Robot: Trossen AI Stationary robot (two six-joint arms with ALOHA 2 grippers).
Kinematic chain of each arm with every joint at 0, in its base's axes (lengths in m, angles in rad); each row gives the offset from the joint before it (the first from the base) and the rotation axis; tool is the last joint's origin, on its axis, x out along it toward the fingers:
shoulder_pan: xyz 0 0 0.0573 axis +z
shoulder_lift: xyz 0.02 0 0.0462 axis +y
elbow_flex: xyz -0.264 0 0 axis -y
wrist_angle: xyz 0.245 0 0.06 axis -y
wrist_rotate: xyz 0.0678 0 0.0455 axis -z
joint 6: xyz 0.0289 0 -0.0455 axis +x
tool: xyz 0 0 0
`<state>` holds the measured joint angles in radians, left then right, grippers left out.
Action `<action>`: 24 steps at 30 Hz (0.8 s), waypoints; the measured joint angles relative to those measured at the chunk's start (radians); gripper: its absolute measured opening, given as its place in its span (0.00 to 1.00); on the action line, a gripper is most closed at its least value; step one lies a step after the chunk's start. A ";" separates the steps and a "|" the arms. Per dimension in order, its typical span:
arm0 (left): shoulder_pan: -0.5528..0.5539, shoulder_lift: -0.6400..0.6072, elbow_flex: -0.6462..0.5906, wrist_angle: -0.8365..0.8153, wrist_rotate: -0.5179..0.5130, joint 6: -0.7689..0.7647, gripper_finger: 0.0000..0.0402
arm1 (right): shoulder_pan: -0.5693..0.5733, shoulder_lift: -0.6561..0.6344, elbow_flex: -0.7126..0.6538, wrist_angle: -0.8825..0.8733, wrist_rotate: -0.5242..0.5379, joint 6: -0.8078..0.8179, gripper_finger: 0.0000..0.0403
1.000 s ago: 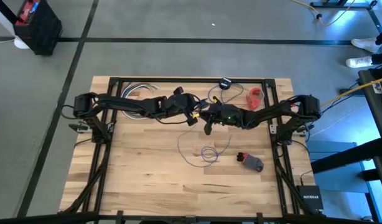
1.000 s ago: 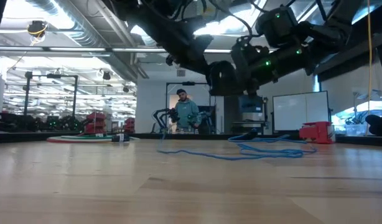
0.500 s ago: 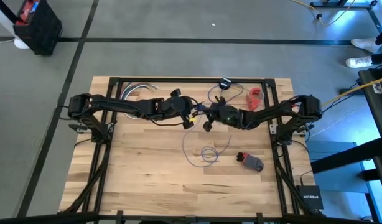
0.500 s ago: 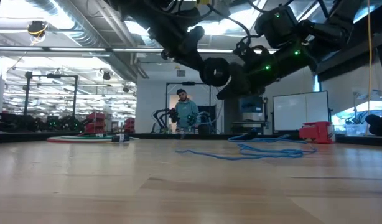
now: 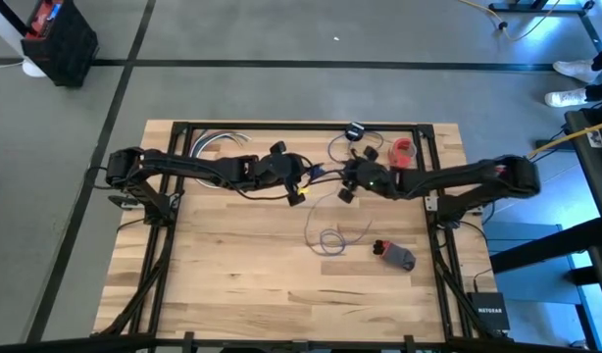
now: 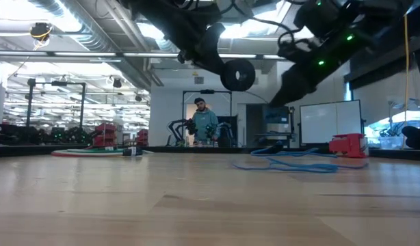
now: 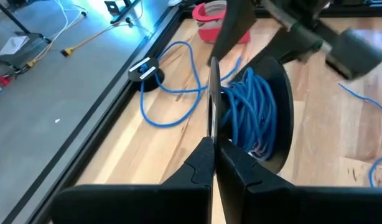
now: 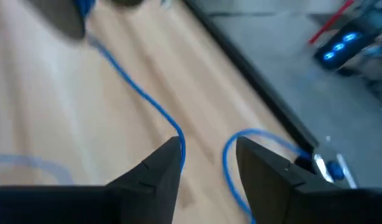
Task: Coil cords
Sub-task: Coil the blue wire onto the spool
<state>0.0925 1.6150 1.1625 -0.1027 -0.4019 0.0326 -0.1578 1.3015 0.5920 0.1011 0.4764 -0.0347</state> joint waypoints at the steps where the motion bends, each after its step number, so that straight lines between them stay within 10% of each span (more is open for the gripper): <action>1: 0.000 0.000 0.000 0.001 0.000 0.000 0.00 | 0.000 -0.025 0.000 -0.047 -0.026 0.000 0.40; 8: 0.000 0.001 0.000 -0.002 -0.001 0.000 0.00 | 0.000 -0.083 -0.105 -0.039 -0.318 -0.023 0.40; 16: 0.000 0.002 -0.001 0.007 -0.001 0.004 0.00 | 0.000 0.103 -0.321 0.658 -0.356 0.111 0.40; 24: 0.000 0.002 -0.002 0.015 -0.001 0.007 0.00 | 0.001 0.427 -0.264 0.996 -0.483 0.172 0.41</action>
<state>0.0929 1.6173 1.1610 -0.0876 -0.4031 0.0392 -0.1571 1.7287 0.3280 1.0972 -0.0066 0.1377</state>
